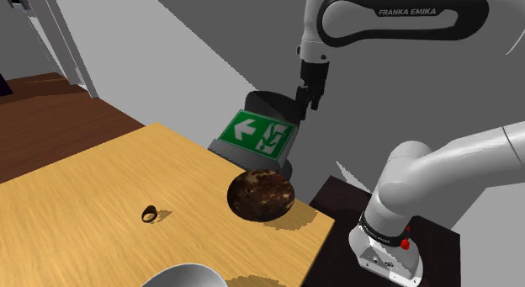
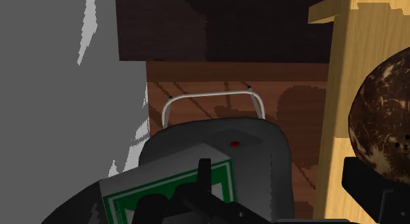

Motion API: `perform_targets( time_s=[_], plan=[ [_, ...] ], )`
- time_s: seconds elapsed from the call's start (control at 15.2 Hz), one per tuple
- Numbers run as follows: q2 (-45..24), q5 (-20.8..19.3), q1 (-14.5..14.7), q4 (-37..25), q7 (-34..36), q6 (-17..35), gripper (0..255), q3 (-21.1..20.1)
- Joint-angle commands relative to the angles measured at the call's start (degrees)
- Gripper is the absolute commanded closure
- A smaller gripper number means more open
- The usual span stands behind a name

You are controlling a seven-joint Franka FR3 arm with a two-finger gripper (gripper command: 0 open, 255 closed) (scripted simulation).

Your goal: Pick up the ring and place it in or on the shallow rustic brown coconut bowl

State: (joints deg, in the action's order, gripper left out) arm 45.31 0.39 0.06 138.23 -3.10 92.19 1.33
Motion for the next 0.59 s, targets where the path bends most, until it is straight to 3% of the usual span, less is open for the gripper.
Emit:
perform_targets(
  time_s=[0.0, 0.53],
  plan=[
    [0.00, 0.00, 0.00, 0.00, 0.00, 0.00, 0, 0.00],
    [-9.18, 6.16, 3.22, -1.88, 10.64, 6.26, 0, -8.95]
  ],
)
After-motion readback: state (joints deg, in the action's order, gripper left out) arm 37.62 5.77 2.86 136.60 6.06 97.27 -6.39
